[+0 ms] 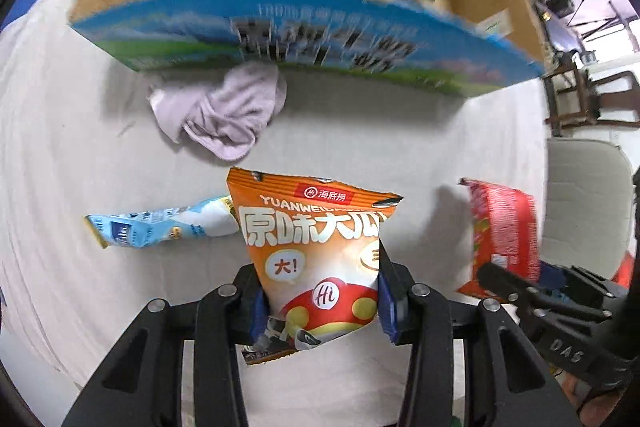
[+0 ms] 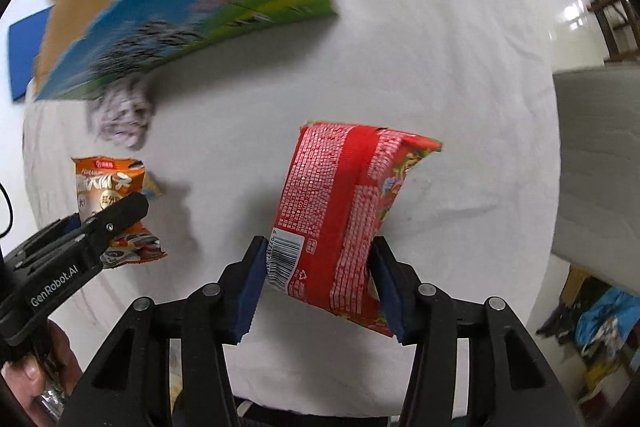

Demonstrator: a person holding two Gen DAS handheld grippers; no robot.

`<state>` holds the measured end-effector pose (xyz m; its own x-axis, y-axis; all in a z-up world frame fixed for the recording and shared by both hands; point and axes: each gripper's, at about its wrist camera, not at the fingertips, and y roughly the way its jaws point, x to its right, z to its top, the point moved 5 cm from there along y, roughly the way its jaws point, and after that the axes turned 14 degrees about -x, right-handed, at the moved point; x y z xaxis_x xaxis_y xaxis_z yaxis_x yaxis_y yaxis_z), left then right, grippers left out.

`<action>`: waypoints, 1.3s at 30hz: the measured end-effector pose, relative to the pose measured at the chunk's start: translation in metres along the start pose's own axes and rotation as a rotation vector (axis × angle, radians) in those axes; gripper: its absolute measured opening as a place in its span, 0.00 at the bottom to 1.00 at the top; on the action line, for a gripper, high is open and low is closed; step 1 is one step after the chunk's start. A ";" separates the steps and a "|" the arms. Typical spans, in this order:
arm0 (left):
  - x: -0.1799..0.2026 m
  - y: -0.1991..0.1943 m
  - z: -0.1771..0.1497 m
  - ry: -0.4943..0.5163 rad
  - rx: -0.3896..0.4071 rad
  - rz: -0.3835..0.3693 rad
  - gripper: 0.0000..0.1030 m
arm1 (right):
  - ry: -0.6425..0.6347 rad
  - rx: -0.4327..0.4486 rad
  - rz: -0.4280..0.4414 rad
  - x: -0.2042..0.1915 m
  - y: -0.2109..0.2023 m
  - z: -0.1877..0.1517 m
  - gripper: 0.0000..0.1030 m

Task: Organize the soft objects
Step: 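Carry the orange and red bags over the box with both tools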

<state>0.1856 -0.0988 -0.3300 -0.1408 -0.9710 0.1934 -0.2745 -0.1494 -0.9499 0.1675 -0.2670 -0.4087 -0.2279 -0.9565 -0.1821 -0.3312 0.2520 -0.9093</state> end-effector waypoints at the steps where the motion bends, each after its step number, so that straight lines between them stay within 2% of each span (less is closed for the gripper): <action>1: -0.001 -0.008 0.002 0.002 0.017 0.000 0.39 | -0.016 0.010 -0.002 -0.005 -0.007 -0.002 0.52; 6: 0.007 -0.048 -0.008 -0.001 0.082 -0.024 0.39 | -0.067 0.052 -0.004 -0.024 -0.037 -0.009 0.50; 9: 0.024 -0.070 -0.005 0.003 0.121 -0.037 0.39 | -0.093 0.085 0.024 -0.035 -0.055 -0.019 0.49; 14: 0.030 -0.107 -0.006 0.005 0.185 -0.054 0.39 | -0.136 0.171 0.056 -0.058 -0.094 -0.030 0.49; 21: 0.037 -0.153 0.016 0.024 0.242 -0.087 0.39 | -0.185 0.266 0.093 -0.077 -0.155 -0.030 0.49; 25: 0.035 -0.166 0.039 0.037 0.256 -0.071 0.39 | -0.196 0.308 0.086 -0.088 -0.181 -0.013 0.49; 29: 0.022 -0.171 0.072 0.029 0.247 -0.043 0.39 | -0.193 0.318 0.054 -0.098 -0.182 0.021 0.49; 39: -0.013 -0.139 0.160 0.013 0.158 -0.012 0.39 | -0.183 0.270 -0.015 -0.092 -0.131 0.117 0.49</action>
<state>0.3783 -0.0954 -0.2398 -0.1513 -0.9664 0.2076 -0.1236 -0.1899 -0.9740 0.3384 -0.2294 -0.3166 -0.0480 -0.9766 -0.2098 -0.0734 0.2130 -0.9743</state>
